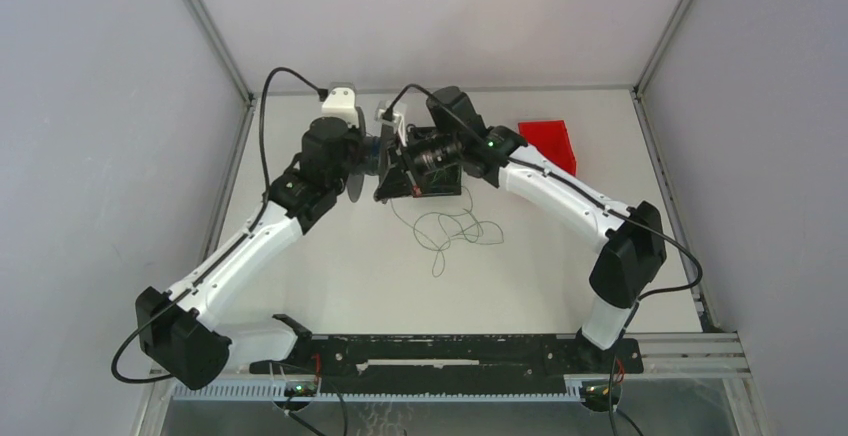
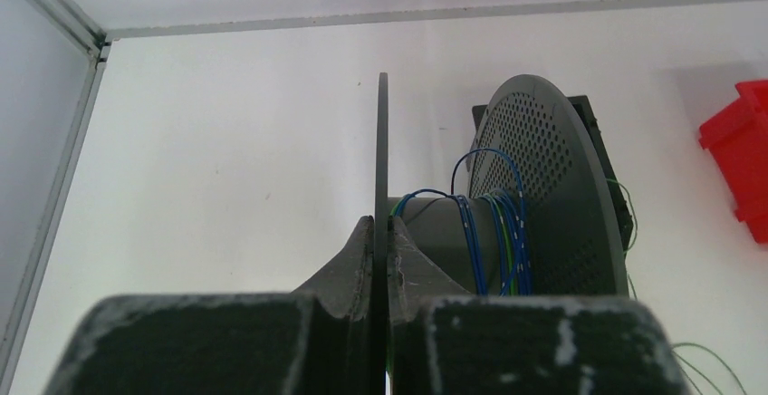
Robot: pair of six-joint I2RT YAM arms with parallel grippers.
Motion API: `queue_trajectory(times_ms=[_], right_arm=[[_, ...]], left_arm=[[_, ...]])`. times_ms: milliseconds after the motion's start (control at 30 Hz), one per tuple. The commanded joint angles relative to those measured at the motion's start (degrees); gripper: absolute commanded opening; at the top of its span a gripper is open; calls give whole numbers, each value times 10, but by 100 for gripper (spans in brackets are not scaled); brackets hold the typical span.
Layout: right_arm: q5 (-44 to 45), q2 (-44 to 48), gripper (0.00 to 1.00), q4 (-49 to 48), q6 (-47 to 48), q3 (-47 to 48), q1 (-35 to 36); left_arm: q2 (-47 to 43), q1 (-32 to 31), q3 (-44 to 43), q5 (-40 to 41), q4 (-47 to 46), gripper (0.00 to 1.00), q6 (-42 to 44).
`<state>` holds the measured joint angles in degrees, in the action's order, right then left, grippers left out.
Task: Wrap the cables
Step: Wrap the cable around the cable reel.
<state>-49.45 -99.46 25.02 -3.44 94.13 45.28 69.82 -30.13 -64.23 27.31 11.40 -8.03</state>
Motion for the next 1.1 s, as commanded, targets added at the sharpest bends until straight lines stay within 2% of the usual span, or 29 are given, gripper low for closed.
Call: queue_trajectory(times_ms=[0,500,600,733,867,933,1067], right_arm=[[-27,4,9,-1,-33,53,-26],[-45,5,15,0,-57,91,-116],[-43,-1,14,6,-56,101,-132],[-36,-7,8,10,-51,105,-147],[-25,-12,7,18,-25,104,-159],[-32,-7,10,25,-10,94,-166],[-40,33,21,-21,-4,-7,-189]], left_arm=[[-29,-14,18,18,-77,0,50],[-41,-45,36,-69,-69,0,127],[-43,-48,38,-100,-60,0,137],[-49,-49,40,-144,-51,0,138],[-53,-49,36,-164,-44,0,132],[-54,-49,31,-156,-40,0,124],[-60,-43,25,-144,-30,0,99]])
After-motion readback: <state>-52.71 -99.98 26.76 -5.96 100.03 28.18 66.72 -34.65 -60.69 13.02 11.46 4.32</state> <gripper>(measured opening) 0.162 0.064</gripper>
